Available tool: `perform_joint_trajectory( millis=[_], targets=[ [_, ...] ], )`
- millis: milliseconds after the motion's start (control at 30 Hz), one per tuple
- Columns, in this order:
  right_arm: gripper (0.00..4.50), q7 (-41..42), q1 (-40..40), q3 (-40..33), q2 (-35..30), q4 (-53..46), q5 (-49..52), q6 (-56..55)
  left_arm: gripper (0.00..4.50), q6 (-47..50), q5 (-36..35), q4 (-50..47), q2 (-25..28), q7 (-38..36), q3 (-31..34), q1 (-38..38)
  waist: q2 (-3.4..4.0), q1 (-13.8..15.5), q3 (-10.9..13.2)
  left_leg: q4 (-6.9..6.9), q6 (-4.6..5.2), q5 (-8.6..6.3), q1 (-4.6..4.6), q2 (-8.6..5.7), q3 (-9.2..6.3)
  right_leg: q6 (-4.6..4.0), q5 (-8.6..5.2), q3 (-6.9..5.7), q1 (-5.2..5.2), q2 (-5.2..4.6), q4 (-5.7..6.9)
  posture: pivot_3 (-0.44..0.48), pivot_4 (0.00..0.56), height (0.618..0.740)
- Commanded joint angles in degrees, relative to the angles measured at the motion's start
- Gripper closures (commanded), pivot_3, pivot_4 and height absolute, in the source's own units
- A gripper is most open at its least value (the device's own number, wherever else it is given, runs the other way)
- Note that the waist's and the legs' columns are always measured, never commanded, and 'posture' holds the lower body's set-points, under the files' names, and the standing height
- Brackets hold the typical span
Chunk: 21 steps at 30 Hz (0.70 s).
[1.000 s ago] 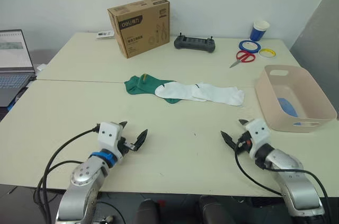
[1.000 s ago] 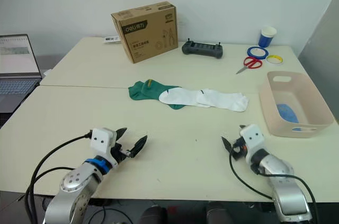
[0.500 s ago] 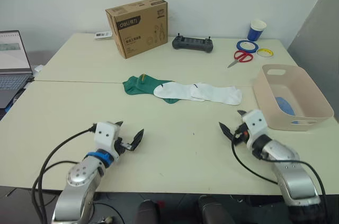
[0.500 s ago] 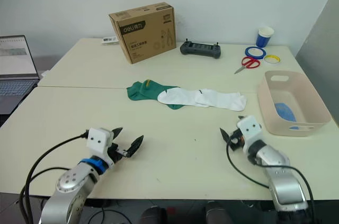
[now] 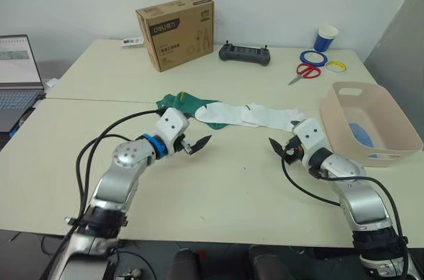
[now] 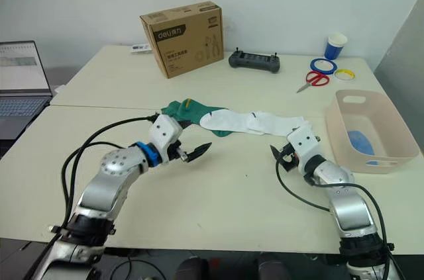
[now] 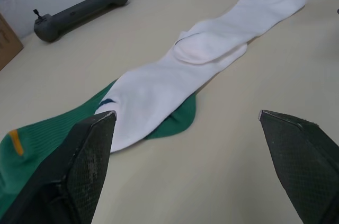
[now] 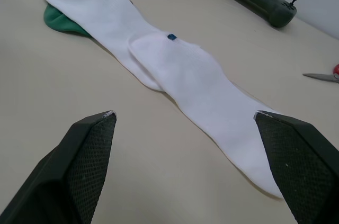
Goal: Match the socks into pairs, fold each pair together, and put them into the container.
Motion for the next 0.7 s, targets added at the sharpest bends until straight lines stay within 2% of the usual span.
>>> perform_joint_trajectory(
  millis=[33,200,367,567,700],
  targets=[
    [0.02,-1.24,-1.36,-1.48,0.6,-2.08,0.36,0.36,0.0,-4.93,2.37,9.11,-2.98,-1.54,-2.18,-7.53,0.0,0.22,0.0,0.01,0.0,0.0,0.01,-0.01,0.01,0.0,0.0,0.01,0.01,0.0,0.0,0.0,0.15,0.74],
    [0.02,-1.93,-0.2,-1.41,0.44,-2.61,-0.34,0.1,0.0,-11.78,5.14,25.83,-9.6,-2.23,-4.18,-17.06,0.0,0.52,0.0,0.01,0.01,-0.01,-0.05,-0.03,0.03,-0.01,0.02,0.04,0.0,0.0,-0.09,0.0,0.15,0.74],
    [0.02,-3.01,0.39,-1.99,0.46,-3.82,-0.52,0.71,0.0,-17.57,8.31,38.56,-13.07,-0.17,-4.24,-23.38,-0.01,0.43,0.01,-0.01,0.02,-0.01,-0.06,-0.02,-0.02,-0.03,0.03,0.05,-0.03,0.05,-0.09,0.0,0.15,0.74],
    [0.02,-4.4,1.23,-2.51,0.51,-5.39,-0.76,1.91,0.0,-22.62,11.85,49.17,-15.47,2.13,-4.39,-28.62,-0.02,0.67,0.01,0.01,0.02,-0.01,-0.1,-0.05,-0.03,0.1,-0.04,0.05,-0.03,0.04,-0.09,0.0,0.15,0.74],
    [0.02,-4.68,1.59,-2.65,0.51,-6.18,-0.67,2.4,0.0,-23.34,11.43,50.32,-15.47,2.41,-2.5,-28.71,-0.02,0.61,0.01,0.0,0.02,-0.01,-0.1,-0.04,-0.04,0.08,-0.02,0.04,-0.03,0.04,-0.09,0.0,0.15,0.74]
  ],
)
